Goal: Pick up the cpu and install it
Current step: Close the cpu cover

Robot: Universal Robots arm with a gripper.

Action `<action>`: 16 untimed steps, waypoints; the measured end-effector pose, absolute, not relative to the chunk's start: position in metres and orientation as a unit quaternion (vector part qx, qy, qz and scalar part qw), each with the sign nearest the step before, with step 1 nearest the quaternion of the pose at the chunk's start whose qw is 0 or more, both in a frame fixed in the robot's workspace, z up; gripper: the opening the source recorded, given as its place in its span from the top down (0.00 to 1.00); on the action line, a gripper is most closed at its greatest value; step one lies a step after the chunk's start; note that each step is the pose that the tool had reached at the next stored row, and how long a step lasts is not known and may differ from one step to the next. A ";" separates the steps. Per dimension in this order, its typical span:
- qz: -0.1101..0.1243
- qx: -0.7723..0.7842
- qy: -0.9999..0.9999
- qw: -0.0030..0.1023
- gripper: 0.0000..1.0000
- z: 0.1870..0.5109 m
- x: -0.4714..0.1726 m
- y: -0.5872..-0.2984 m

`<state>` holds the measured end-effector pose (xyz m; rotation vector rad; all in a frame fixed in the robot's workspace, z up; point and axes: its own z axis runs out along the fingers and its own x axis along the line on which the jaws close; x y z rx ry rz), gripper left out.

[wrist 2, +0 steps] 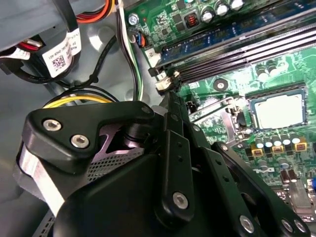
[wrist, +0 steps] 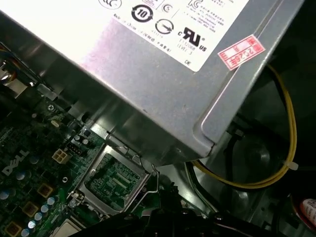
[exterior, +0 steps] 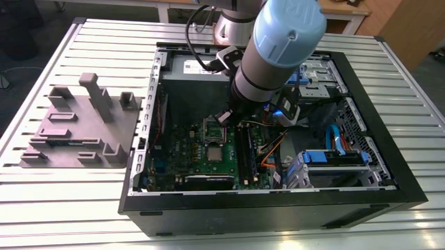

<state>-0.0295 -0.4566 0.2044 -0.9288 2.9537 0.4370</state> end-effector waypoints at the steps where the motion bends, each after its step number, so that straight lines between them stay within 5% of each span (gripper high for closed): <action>1: 0.140 -0.297 0.944 0.007 0.90 0.204 -0.030 -0.456; 16: 0.143 -0.297 0.944 0.008 0.90 0.201 -0.032 -0.453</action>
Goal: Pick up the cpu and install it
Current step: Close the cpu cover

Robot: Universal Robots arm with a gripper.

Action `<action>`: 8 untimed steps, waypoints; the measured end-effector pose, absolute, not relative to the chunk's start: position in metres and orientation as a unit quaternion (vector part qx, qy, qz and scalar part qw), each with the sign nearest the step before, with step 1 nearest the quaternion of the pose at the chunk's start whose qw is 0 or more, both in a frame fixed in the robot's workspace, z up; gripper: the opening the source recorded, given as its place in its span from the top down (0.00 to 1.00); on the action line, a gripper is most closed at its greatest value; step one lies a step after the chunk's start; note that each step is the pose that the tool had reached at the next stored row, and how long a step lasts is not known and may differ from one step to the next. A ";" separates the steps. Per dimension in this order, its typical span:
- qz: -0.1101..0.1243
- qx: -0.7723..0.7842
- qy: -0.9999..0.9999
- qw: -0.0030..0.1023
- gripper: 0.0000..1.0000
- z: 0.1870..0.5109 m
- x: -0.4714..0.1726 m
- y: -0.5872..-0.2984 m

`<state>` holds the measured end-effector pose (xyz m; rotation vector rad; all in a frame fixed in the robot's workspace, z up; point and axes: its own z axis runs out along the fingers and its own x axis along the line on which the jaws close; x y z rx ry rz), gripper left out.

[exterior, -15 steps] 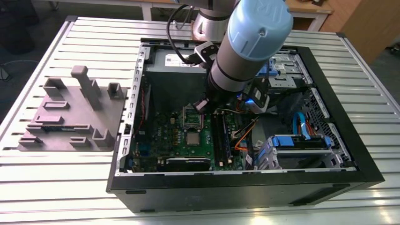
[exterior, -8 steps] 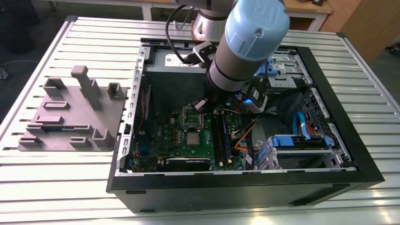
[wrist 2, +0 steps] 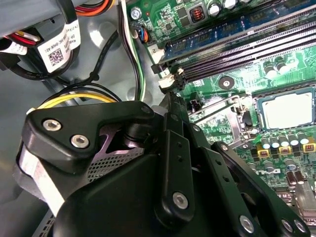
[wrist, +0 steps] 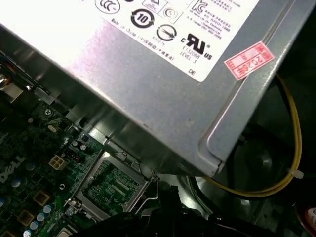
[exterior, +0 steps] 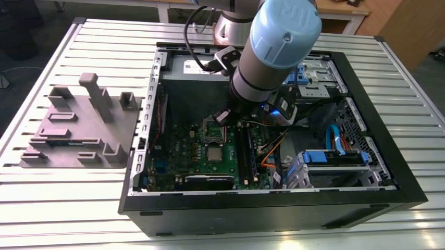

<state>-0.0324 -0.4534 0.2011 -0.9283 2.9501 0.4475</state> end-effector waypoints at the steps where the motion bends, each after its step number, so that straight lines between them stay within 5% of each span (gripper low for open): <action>1: 0.144 -0.297 0.944 0.009 0.90 0.201 -0.032 -0.453; 8: 0.145 -0.297 0.944 0.009 0.90 0.201 -0.032 -0.452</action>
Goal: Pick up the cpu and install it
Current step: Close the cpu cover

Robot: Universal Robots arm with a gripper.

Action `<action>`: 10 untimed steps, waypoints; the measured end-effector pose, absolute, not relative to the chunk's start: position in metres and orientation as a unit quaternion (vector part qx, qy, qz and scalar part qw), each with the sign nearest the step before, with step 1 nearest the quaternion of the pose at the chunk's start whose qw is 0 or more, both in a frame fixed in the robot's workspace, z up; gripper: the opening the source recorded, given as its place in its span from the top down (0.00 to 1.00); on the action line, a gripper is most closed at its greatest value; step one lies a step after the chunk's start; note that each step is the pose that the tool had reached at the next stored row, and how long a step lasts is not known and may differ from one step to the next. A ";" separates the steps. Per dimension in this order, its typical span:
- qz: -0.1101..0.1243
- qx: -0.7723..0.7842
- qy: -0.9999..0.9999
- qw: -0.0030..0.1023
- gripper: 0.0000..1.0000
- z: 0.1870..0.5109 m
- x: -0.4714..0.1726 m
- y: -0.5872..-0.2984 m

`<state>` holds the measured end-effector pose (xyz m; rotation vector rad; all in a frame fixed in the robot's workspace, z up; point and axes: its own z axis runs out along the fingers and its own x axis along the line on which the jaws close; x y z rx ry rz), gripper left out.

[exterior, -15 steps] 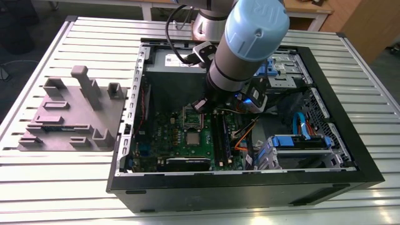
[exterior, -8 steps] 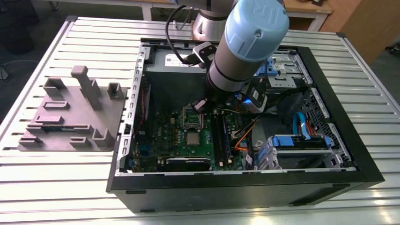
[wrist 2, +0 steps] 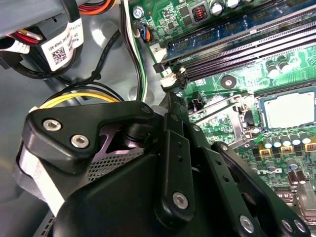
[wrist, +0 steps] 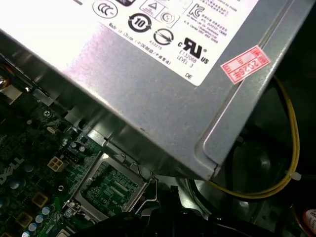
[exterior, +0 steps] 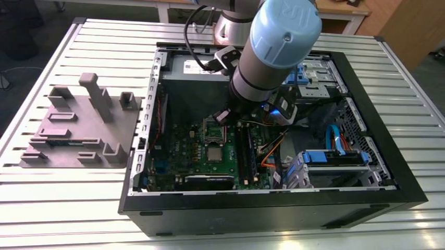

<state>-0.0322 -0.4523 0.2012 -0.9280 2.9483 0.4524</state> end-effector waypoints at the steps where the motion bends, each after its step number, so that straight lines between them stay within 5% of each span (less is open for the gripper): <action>1: 0.145 -0.297 0.944 0.009 0.90 0.201 -0.032 -0.452; 10: 0.144 -0.297 0.944 0.009 0.90 0.198 -0.033 -0.451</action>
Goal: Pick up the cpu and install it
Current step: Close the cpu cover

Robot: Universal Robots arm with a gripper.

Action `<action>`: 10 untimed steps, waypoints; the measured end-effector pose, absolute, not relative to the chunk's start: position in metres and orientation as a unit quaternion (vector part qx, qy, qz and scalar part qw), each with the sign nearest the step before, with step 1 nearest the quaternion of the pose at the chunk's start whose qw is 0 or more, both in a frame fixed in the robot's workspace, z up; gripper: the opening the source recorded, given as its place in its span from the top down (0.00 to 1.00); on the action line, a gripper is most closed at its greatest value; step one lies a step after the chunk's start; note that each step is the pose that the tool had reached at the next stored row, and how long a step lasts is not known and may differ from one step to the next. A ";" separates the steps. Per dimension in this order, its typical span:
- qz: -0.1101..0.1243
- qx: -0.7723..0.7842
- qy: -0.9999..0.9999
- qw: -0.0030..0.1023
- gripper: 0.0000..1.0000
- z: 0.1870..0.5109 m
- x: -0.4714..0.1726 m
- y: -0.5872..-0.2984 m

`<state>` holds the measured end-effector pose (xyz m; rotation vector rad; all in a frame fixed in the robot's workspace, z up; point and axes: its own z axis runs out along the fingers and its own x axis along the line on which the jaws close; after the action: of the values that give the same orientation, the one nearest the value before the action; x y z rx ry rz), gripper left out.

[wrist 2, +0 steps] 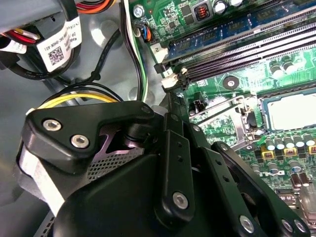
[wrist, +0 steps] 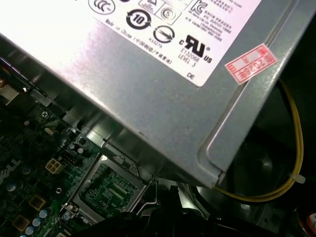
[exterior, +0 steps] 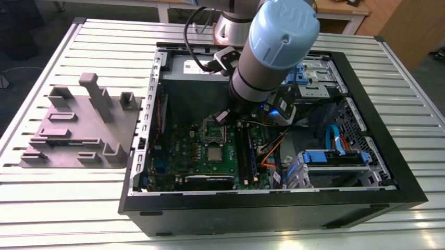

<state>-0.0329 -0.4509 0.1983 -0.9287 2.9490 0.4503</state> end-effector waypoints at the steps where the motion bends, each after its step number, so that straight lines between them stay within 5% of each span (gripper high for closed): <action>1: 0.141 -0.297 0.944 0.008 0.90 0.199 -0.033 -0.451; 10: 0.116 -0.300 0.947 -0.001 0.90 0.203 -0.035 -0.451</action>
<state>-0.0348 -0.4510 0.2029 -0.9422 2.9770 0.3646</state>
